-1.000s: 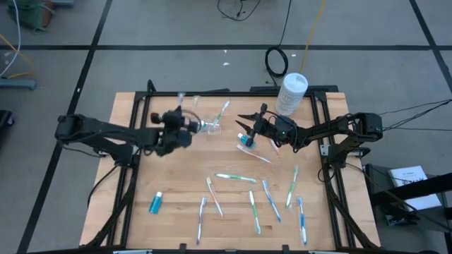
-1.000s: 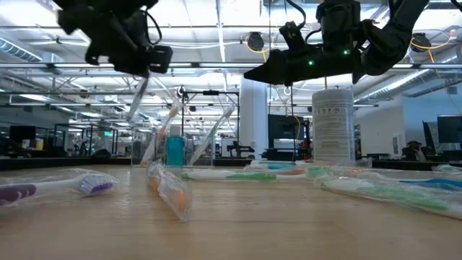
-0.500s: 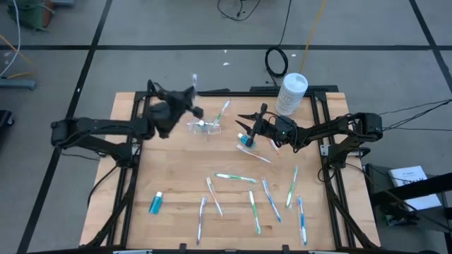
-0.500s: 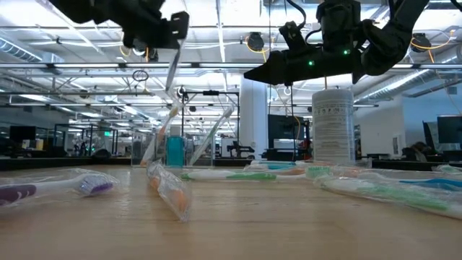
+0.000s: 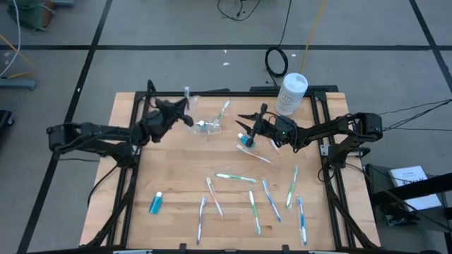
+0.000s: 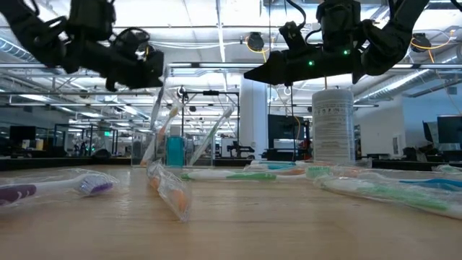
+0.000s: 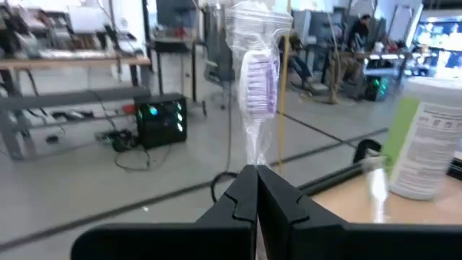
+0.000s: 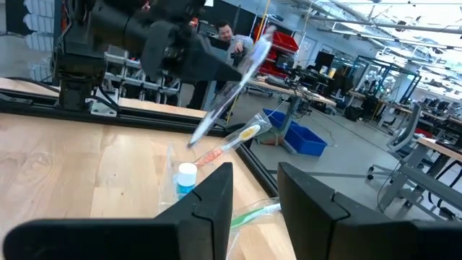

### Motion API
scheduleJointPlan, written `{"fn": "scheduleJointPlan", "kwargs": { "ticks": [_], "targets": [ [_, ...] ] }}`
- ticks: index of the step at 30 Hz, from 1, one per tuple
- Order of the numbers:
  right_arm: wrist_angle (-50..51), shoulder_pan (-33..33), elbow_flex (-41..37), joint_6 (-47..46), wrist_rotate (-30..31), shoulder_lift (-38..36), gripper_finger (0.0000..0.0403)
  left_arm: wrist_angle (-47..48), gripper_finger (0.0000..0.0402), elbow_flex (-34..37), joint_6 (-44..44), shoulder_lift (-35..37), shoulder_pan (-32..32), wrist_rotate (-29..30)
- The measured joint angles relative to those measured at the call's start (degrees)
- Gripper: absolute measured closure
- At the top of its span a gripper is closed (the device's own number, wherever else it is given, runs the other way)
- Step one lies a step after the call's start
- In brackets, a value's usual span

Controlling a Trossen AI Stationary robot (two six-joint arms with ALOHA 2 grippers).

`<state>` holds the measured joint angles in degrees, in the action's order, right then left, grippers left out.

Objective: Pick & Place toothbrushing station
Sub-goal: Put the purple toothbrush into the transparent organizer

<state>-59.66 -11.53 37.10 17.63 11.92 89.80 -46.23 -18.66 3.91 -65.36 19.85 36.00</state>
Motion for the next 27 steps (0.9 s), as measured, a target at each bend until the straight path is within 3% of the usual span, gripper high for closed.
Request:
{"fn": "scheduleJointPlan", "kwargs": {
  "ticks": [8, 15, 27],
  "targets": [
    [0.0, 0.0, 0.0, 0.0, 0.0, 0.0, 0.0298, 0.46, 0.04, 6.92, 5.89, -3.21, -0.69, 0.97],
    [-0.17, 0.0, 0.0, -0.02, 0.0, 0.02, 0.0298, 1.08, 0.0396, 7.18, 5.43, -6.1, -0.93, -1.95],
    [-0.17, 0.0, 0.0, -0.66, 0.0, 0.02, 0.0298, 2.42, 0.0316, 7.18, 0.9, -6.12, -2.68, 2.84]
  ]
}}
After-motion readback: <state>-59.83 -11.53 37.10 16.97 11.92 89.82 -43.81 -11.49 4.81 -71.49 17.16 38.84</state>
